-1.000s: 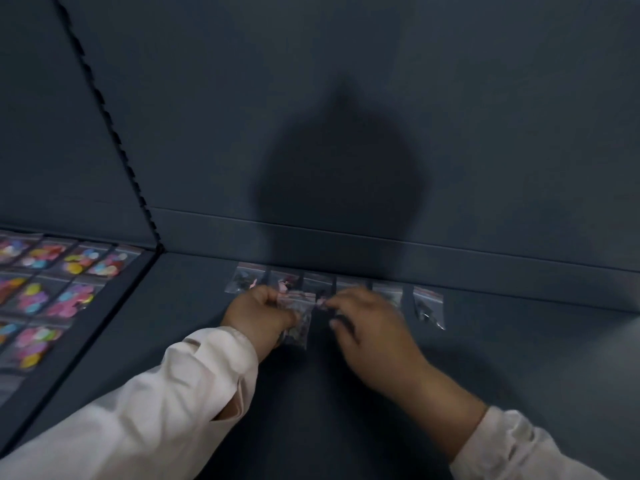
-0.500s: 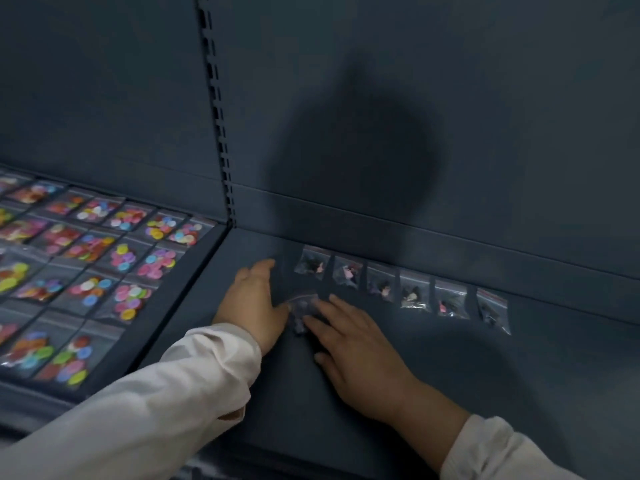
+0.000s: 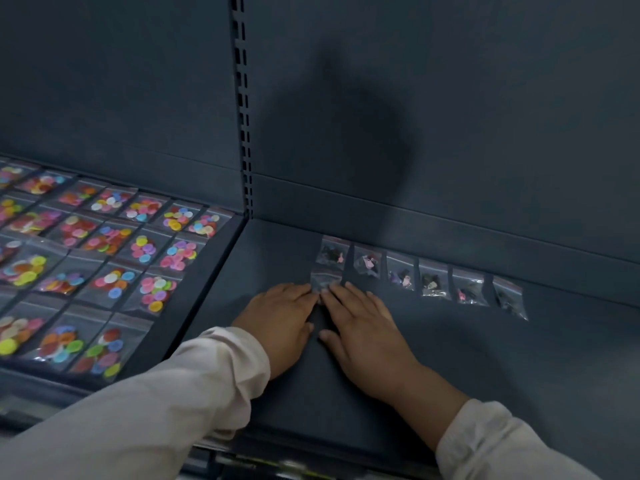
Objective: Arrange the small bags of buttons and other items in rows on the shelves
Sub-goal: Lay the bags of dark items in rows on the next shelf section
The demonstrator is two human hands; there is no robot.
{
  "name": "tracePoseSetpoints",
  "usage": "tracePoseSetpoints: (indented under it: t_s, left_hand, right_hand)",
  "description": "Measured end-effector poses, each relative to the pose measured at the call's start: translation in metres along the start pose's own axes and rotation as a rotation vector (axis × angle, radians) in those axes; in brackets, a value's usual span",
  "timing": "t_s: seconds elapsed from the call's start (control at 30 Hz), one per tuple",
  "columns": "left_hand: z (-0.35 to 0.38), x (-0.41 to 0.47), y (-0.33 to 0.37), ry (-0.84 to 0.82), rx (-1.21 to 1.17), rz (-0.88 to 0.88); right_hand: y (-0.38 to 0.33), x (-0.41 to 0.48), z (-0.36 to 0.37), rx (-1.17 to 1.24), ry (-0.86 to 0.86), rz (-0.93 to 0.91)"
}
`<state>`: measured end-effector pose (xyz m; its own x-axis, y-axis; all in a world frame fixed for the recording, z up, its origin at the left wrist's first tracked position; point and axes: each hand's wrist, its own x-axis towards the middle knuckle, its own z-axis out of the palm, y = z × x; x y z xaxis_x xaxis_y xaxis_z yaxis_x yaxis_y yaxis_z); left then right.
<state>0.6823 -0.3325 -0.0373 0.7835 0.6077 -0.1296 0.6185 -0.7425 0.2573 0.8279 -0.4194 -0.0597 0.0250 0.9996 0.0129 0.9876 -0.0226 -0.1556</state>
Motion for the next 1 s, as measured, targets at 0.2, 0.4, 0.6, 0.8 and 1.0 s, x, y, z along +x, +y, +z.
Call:
tracePoseSetpoints:
  t_s: [0.2, 0.4, 0.6, 0.8, 1.0]
  left_hand:
    - [-0.003, 0.01, -0.006, 0.001, -0.015, 0.038]
    - [-0.006, 0.0, -0.007, 0.007, -0.081, 0.021]
    - [-0.028, -0.023, -0.012, 0.206, 0.014, -0.097]
    - [-0.049, -0.073, -0.025, 0.315, 0.164, -0.337]
    - [-0.054, -0.144, -0.041, 0.381, 0.235, -0.581]
  right_hand:
    - [-0.004, 0.007, 0.004, 0.032, -0.003, 0.073]
    - [-0.011, 0.004, -0.009, 0.081, 0.0, 0.092]
    - [-0.024, 0.022, -0.032, 0.052, 0.048, -0.011]
    - [-0.06, 0.049, -0.046, -0.023, 0.102, -0.231]
    - [-0.121, 0.062, -0.051, -0.007, 0.067, -0.464]
